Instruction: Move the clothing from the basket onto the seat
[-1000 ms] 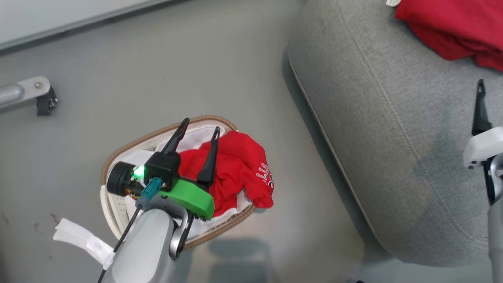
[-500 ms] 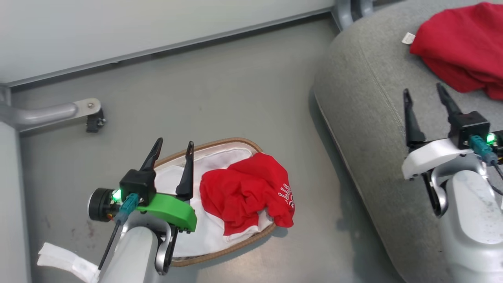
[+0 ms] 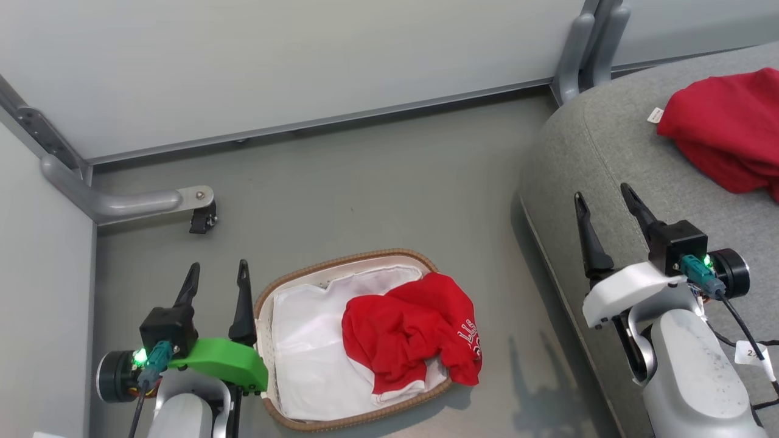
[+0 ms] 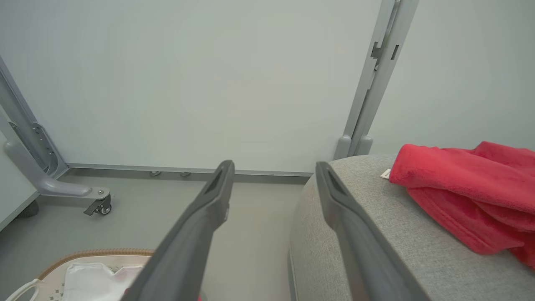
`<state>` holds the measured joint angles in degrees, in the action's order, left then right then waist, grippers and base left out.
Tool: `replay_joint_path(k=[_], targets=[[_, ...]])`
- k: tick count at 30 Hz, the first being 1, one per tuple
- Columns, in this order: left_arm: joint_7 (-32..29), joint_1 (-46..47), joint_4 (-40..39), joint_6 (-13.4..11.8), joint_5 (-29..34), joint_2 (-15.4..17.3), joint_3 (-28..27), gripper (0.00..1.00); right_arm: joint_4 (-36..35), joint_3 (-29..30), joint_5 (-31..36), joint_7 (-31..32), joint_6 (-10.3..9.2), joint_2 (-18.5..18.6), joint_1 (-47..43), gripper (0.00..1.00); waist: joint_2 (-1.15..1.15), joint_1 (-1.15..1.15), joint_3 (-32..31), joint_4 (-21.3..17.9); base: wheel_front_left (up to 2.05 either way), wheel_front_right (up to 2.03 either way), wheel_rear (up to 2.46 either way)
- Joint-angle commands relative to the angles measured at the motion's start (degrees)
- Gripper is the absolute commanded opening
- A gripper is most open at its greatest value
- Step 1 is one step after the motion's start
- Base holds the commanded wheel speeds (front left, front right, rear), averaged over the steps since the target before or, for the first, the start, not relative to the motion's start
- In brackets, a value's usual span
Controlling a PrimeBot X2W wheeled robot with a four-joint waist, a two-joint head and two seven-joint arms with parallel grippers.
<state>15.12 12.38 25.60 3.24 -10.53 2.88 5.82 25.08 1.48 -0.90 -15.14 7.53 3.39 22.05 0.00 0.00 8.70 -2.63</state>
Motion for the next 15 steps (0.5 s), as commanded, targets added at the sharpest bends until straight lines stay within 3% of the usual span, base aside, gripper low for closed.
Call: replay_joint_path(k=[1, 15], targets=[[0.05, -1.52, 0.01, -0.4, 0.02, 0.06, -0.85, 1.0, 0.29, -0.05, -0.29, -0.01, -0.08, 0.03, -1.42, 1.0, 0.0, 0.0, -2.19, 1.13, 0.0, 0.0, 0.0], [0.05, -8.75, -1.41, -1.13, -0.61, 0.07, -3.95, 1.0, 1.52, -1.6, -1.41, -0.01, -0.08, -0.33, -7.55, 1.0, 0.0, 0.0, -5.98, 0.88, 0.0, 0.0, 0.0]])
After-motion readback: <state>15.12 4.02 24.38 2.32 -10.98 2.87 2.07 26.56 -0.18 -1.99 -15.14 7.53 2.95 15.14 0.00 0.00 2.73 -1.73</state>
